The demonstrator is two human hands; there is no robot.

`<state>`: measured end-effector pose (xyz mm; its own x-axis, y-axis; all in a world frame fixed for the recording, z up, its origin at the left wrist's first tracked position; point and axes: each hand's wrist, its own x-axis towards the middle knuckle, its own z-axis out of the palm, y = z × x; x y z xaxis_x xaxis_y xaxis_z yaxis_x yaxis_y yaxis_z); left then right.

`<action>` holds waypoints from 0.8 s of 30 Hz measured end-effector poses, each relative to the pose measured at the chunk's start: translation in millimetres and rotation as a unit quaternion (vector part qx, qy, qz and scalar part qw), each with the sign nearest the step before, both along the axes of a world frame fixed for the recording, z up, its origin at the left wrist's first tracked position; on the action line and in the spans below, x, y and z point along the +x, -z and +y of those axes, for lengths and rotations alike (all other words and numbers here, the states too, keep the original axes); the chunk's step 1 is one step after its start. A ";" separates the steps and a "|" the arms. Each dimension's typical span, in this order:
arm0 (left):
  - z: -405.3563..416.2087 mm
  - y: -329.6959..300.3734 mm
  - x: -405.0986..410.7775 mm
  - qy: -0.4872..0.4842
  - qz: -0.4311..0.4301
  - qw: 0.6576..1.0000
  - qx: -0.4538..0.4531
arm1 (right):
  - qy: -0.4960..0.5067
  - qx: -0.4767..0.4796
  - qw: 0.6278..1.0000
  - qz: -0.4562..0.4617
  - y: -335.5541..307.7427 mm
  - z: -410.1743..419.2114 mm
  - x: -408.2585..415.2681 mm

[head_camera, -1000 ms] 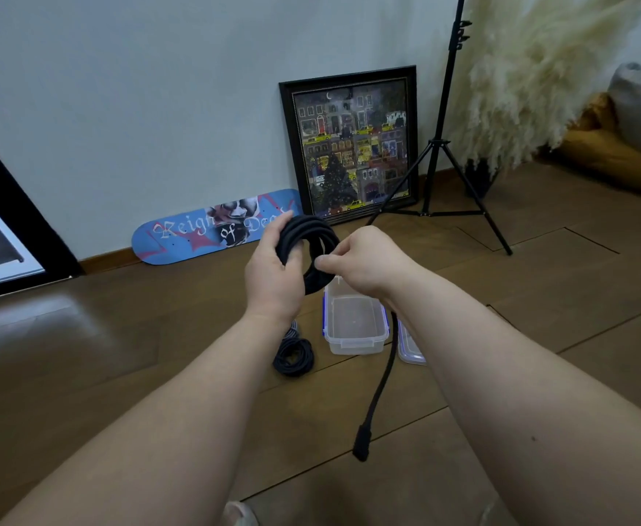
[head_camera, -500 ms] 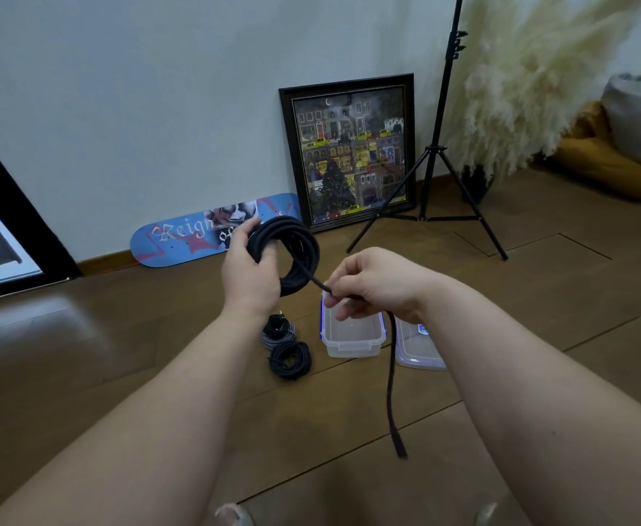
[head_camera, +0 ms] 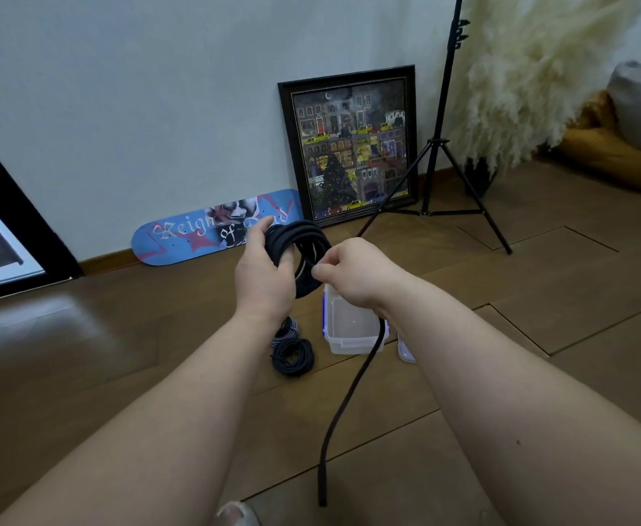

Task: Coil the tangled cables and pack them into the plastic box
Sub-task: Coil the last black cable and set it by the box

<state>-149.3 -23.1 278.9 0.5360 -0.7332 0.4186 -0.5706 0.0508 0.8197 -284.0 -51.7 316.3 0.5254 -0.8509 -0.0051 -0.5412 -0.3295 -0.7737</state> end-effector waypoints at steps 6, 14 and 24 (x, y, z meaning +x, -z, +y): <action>3.2 -1.0 12.8 -0.017 0.026 1.000 0.002 | -0.037 0.008 0.998 -0.057 -9.2 1.5 -17.8; 5.5 -6.3 12.5 0.025 0.032 0.999 -0.004 | 0.037 -0.031 0.991 -0.126 -7.4 -6.3 -31.7; 11.2 -14.0 11.8 0.132 0.291 0.948 -0.005 | 0.079 0.017 0.979 -0.189 5.9 -13.6 -31.1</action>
